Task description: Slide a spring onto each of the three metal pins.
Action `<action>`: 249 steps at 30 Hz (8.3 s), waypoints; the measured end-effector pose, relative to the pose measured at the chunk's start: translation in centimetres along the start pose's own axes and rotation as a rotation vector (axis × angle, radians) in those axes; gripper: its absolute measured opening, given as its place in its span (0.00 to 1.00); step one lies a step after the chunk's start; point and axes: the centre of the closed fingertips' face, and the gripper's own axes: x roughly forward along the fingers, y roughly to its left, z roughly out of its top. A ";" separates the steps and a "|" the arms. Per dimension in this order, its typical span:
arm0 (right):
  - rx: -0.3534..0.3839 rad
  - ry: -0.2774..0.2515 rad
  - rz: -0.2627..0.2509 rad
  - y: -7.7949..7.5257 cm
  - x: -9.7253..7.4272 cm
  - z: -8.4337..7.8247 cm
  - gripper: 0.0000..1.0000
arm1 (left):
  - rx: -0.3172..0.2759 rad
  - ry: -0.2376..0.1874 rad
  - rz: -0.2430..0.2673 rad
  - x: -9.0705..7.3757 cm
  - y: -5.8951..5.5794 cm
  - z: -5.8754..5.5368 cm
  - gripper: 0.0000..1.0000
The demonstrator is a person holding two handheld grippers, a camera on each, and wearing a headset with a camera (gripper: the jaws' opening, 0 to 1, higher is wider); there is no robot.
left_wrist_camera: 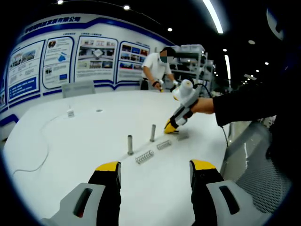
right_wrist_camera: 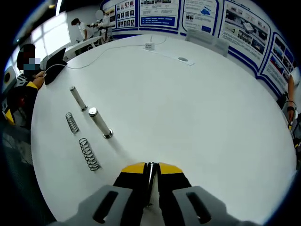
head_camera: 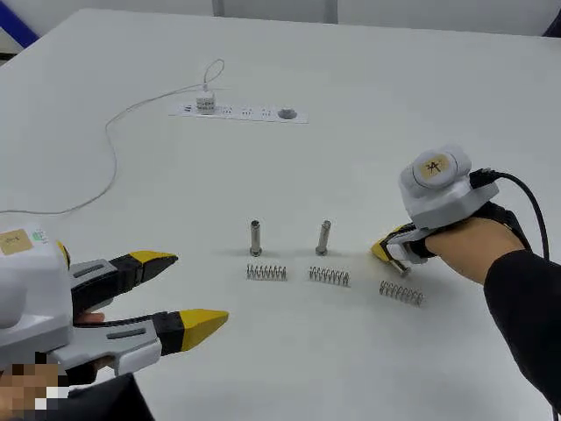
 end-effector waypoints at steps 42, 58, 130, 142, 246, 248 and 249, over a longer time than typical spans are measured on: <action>0.055 -0.231 -0.009 0.7 -5.2 2.4 0.09 | 0.026 -0.002 -0.002 0.1 -0.1 0.4 0.59; 0.047 -0.244 -0.020 0.6 -5.7 1.9 0.09 | 0.029 0.001 0.003 0.1 -0.1 0.3 0.59; -0.502 0.170 0.254 5.3 -2.9 -3.7 0.16 | 0.056 0.020 0.008 0.0 -0.2 0.1 0.60; -0.531 0.196 0.267 5.5 -2.4 -3.9 0.12 | 0.055 0.021 0.010 0.0 -0.2 0.1 0.60; -0.249 -0.045 0.134 0.9 -6.8 3.1 0.12 | 0.060 0.026 0.009 0.0 -0.2 0.0 0.59; -0.239 -0.041 0.135 1.0 -6.5 3.0 0.12 | 0.060 0.027 0.008 0.0 -0.2 0.0 0.59; -0.236 -0.037 0.135 1.0 -6.3 2.9 0.12 | 0.059 0.027 0.008 0.0 -0.2 -0.1 0.59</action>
